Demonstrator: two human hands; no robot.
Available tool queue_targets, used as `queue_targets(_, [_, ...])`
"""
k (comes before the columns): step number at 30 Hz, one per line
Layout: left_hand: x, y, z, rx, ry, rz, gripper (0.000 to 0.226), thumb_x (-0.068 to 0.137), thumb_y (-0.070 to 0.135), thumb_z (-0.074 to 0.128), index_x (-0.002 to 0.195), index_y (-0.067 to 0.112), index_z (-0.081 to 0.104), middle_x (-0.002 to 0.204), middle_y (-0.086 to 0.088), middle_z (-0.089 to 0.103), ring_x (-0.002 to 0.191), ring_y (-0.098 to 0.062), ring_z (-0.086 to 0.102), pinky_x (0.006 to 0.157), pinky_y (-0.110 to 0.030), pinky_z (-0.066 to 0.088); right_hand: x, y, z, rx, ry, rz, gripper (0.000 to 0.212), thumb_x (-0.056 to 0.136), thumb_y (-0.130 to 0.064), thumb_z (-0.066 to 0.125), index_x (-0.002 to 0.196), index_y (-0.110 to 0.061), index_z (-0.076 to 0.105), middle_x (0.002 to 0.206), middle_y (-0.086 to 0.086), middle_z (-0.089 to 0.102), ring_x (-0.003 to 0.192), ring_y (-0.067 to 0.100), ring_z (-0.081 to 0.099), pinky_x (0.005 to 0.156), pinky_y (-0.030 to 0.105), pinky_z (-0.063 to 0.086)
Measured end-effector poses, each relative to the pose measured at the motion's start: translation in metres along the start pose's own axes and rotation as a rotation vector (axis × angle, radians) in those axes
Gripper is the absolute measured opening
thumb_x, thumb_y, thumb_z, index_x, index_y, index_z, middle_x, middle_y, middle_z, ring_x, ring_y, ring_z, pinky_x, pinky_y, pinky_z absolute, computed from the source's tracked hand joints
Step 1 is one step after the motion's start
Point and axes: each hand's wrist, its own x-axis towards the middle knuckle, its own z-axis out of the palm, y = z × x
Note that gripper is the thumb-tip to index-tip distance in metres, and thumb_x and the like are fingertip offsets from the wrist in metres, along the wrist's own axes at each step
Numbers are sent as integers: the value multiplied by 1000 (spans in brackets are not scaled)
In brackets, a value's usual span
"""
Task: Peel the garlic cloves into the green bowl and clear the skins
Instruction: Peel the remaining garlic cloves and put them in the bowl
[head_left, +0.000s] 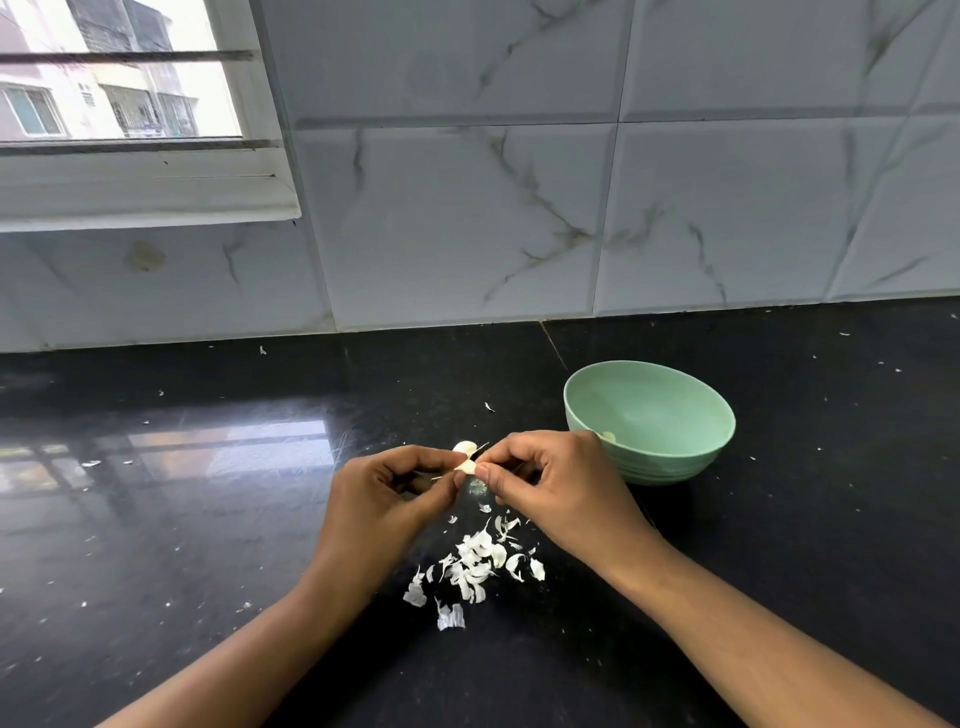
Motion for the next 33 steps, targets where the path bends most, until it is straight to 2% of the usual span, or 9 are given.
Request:
queue_targets(2, [-1,0,0,58,11,27,15,68,27,78,82,25,77,71,1,74,62,-12,68,62,-25,56,0,1,1,-82,-2,-32,8,79,-28,70,78,-21,74,65,-10,67,59,3,59,55,20,46])
queue_targets(6, [-2,-1,1,102,35,50,16,71,15,80,80,28,76,69,1,73,62,-17,69,63,-33,59,1,1,3,-211,11,-112,14,79,-30,61,72,-19,67,65,-9,62,59,8,56,53,32,47])
queue_targets(10, [0,-1,-1,131,23,74,17,71,13,80,81,26,76,66,2,73,63,-21,69,61,-28,57,0,1,1,-251,-7,-146,13,82,-29,56,75,-19,61,69,-9,59,59,10,53,53,30,42])
queue_targets(12, [0,1,0,115,7,74,14,70,16,80,81,24,77,68,4,73,63,-21,69,59,-22,55,1,2,1,-253,-19,-158,14,82,-30,54,75,-19,59,70,-9,58,59,10,51,53,28,40])
queue_targets(15, [-1,3,-1,86,-26,87,13,68,28,75,81,28,77,69,3,73,63,-21,70,60,-24,56,2,3,1,-244,-25,-159,17,81,-33,48,75,-19,56,71,-9,57,60,10,50,53,28,41])
queue_targets(19, [-2,5,-1,-33,-96,55,19,68,28,73,86,32,76,71,-3,74,64,-19,71,66,-30,58,4,5,0,-85,-22,-75,7,77,-24,57,72,-19,59,66,-11,56,59,6,51,53,23,41])
queue_targets(22, [-2,7,1,-145,-117,19,18,67,22,72,84,26,77,73,-9,74,62,-18,70,64,-27,58,4,4,0,86,-49,46,9,75,-24,58,70,-17,60,57,-12,54,52,4,50,50,23,42])
queue_targets(28, [-2,12,0,-337,-142,-61,17,66,7,68,78,15,77,72,-12,73,60,-17,69,58,-23,57,4,-2,1,626,-124,357,24,92,-3,53,70,-12,58,55,-3,50,47,5,44,39,19,41])
queue_targets(33, [-2,11,2,-369,-116,-104,18,67,8,66,84,7,72,69,-10,71,57,-15,67,55,-23,56,4,-5,0,731,-155,414,24,93,-4,50,71,-11,56,54,-4,50,46,5,44,38,18,39])
